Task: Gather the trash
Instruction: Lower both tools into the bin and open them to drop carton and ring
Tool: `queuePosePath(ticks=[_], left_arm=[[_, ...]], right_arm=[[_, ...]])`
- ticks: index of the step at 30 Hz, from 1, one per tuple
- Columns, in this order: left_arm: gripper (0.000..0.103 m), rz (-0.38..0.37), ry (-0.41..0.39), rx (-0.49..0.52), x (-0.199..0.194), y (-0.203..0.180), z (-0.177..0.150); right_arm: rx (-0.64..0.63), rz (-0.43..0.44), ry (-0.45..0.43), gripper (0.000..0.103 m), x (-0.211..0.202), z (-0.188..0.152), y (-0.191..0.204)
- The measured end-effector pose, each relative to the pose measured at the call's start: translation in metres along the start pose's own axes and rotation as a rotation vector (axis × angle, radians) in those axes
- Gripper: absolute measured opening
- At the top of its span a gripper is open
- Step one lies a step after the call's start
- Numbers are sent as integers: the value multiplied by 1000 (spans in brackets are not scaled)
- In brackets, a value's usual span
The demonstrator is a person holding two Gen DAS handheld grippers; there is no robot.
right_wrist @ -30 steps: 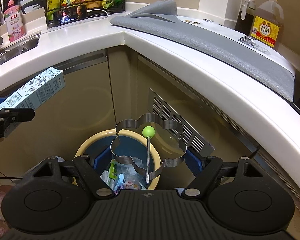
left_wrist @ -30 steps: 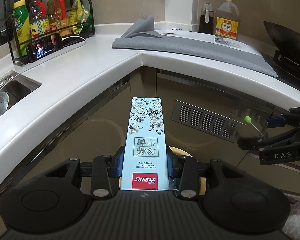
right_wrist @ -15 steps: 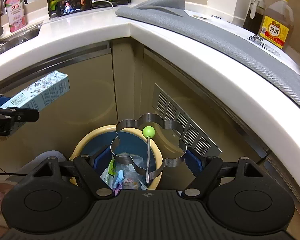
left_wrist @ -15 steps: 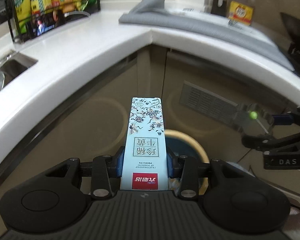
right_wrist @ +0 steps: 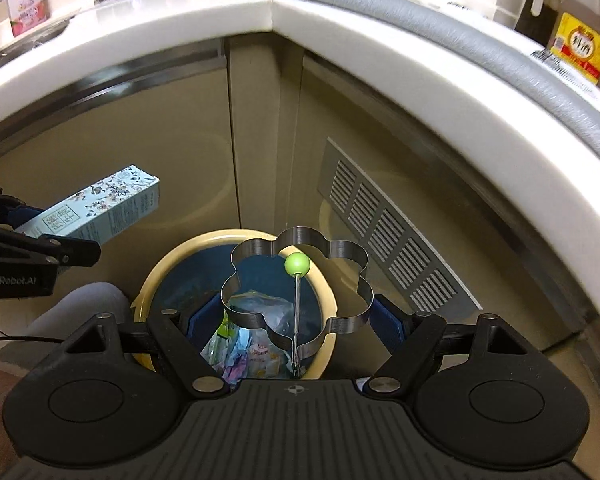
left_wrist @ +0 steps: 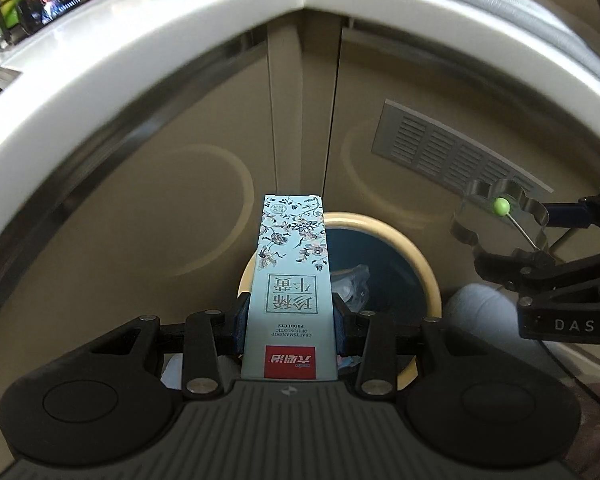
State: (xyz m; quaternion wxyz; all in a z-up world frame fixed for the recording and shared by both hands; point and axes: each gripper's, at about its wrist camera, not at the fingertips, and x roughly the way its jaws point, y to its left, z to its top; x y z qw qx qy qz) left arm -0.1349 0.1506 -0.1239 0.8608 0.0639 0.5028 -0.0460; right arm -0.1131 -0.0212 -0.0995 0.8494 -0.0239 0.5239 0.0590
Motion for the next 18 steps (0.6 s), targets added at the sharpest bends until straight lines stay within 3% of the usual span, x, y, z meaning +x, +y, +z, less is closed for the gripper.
queuePosePath(ticks=[18], left_arm=[[44, -4, 231, 16, 101, -6, 6]], right_arm=[[-39, 12, 191, 82, 106, 11, 9]])
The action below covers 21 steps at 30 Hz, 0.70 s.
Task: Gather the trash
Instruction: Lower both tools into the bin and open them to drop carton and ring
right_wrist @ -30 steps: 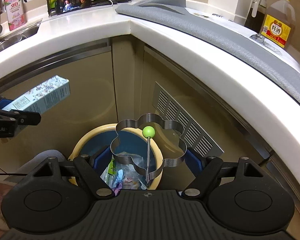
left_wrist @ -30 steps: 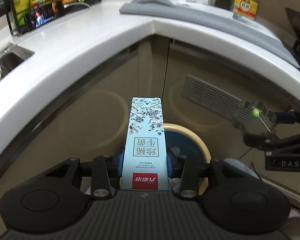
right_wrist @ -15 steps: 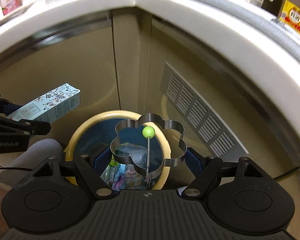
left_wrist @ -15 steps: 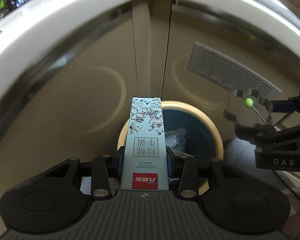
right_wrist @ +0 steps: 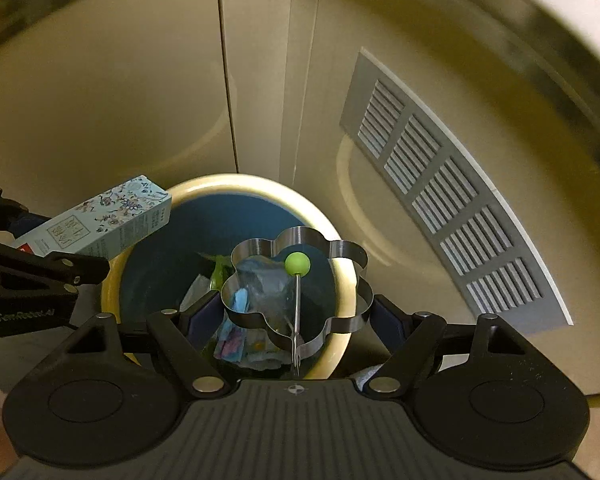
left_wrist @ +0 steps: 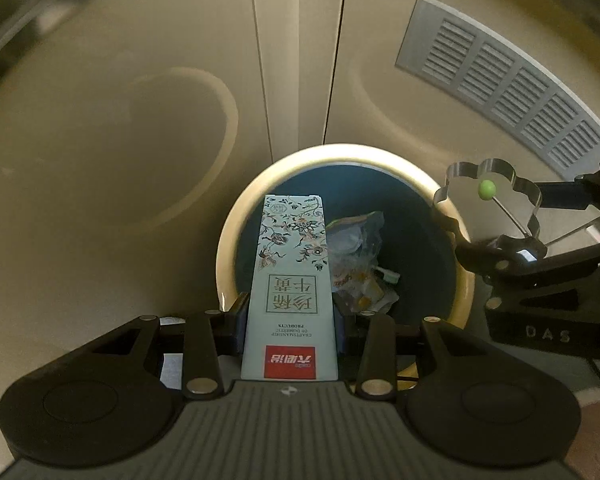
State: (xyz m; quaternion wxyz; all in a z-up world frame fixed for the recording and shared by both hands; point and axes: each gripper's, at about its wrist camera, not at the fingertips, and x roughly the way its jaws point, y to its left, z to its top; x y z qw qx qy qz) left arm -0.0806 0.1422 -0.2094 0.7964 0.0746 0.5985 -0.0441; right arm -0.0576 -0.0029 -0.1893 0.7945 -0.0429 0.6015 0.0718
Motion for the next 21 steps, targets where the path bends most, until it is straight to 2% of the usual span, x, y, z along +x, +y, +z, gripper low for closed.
queuePosePath(ticks=[21], left_arm=[[45, 8, 247, 71, 102, -9, 27]], right_arm=[[-30, 34, 192, 82, 100, 15, 12]])
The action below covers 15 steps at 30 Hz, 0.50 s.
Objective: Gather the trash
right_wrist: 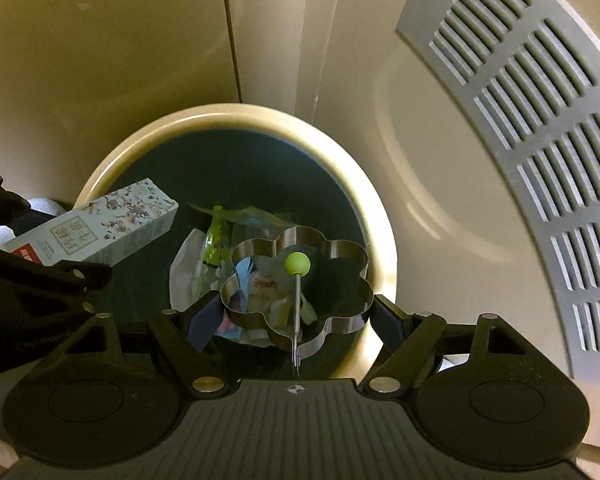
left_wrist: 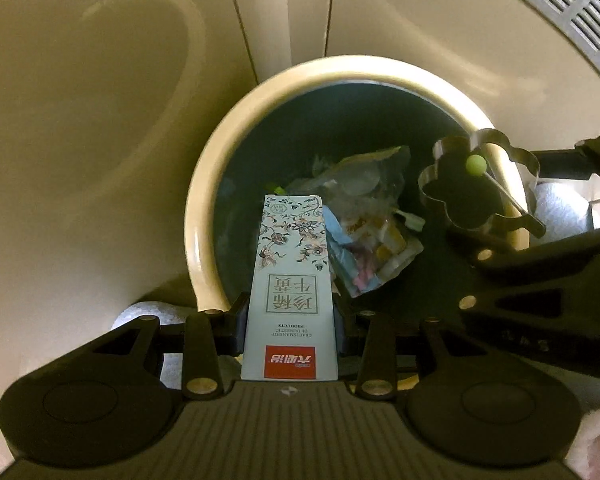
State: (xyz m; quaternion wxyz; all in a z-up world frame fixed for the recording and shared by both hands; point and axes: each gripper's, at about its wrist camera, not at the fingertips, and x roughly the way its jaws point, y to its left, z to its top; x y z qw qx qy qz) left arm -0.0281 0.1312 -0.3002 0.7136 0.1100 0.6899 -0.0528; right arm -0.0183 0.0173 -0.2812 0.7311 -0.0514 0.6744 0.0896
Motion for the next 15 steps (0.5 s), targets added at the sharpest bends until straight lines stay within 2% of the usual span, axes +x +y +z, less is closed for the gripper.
queuePosePath(ticks=[1, 2, 3, 4, 5, 6, 7, 9, 11, 15], left_arm=[[48, -4, 3, 10, 1, -1, 1], [61, 3, 14, 22, 2, -1, 2], [84, 23, 29, 34, 3, -1, 2], [96, 45, 36, 42, 3, -1, 2], [103, 44, 18, 49, 1, -1, 0], [103, 35, -2, 53, -2, 0, -2], [103, 35, -7, 53, -5, 2, -4], [103, 31, -16, 43, -11, 3, -6], [103, 31, -33, 39, -21, 3, -10], [103, 36, -73, 34, -44, 2, -22]], right_arm=[[4, 10, 2, 82, 2, 1, -1], [9, 20, -4, 82, 3, 1, -3], [13, 11, -15, 83, 2, 1, -4], [9, -6, -28, 84, 1, 0, -7], [4, -8, -44, 93, -2, 0, -10], [7, -3, -66, 100, -5, -1, -13], [6, 9, -78, 102, -8, -2, -16], [-8, 25, -88, 103, -15, -3, -18], [-5, 4, -113, 103, -23, -5, -19], [44, 7, -148, 103, -48, -15, -23]])
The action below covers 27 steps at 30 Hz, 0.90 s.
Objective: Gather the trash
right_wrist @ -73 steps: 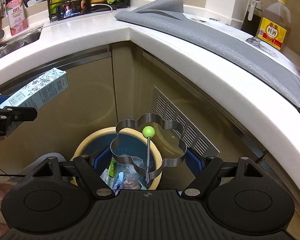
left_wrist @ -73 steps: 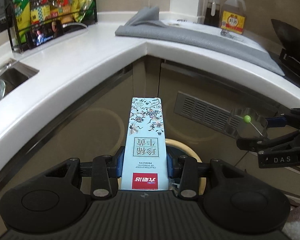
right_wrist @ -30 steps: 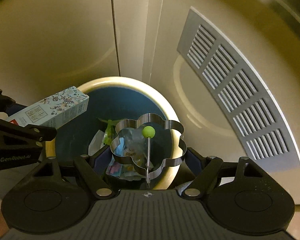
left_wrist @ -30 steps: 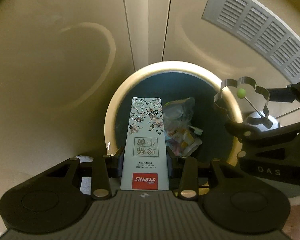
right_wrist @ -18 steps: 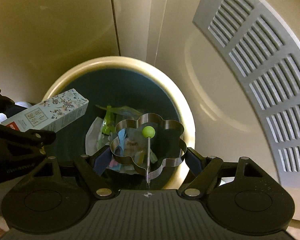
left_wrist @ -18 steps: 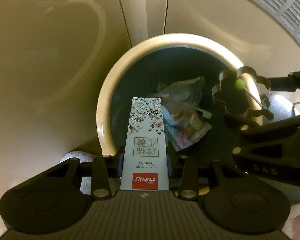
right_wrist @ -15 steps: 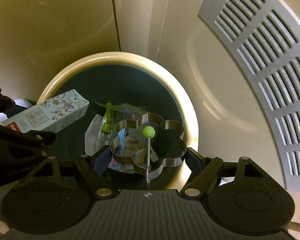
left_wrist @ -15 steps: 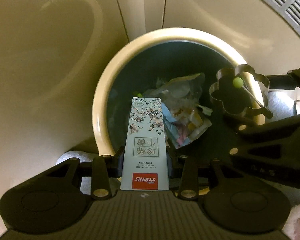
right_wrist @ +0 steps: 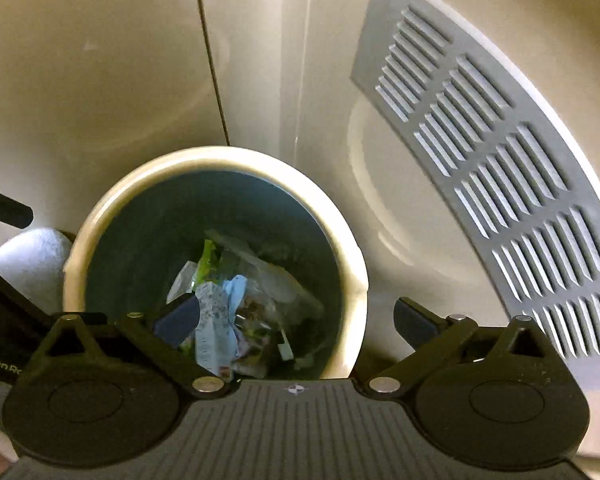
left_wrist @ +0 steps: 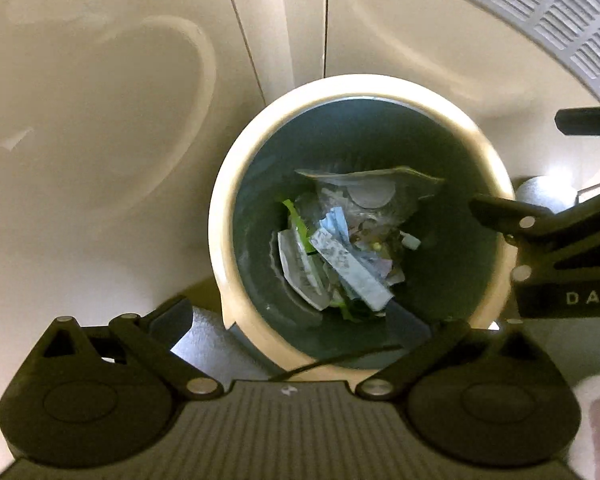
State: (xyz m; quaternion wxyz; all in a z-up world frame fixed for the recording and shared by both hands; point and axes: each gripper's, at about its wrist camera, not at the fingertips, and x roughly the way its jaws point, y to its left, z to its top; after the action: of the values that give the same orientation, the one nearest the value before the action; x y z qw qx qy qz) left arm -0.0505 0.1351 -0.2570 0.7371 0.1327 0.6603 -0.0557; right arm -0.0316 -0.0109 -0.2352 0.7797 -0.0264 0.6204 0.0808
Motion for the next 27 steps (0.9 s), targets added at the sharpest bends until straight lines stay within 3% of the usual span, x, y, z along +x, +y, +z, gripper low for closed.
queuePosePath(ticks=[12, 17, 25, 27], left_arm=[[103, 8, -66, -61, -46, -11, -45], [103, 70, -114, -41, -71, -20, -64], [103, 94, -168, -137, -99, -10, -80], [103, 72, -173, -163, -104, -6, -80]], right_arm=[[62, -6, -72, 103, -57, -32, 7], [76, -34, -127, 103, -81, -45, 8], [80, -82, -156, 103, -98, -65, 16], [77, -90, -165, 103, -102, -67, 19]])
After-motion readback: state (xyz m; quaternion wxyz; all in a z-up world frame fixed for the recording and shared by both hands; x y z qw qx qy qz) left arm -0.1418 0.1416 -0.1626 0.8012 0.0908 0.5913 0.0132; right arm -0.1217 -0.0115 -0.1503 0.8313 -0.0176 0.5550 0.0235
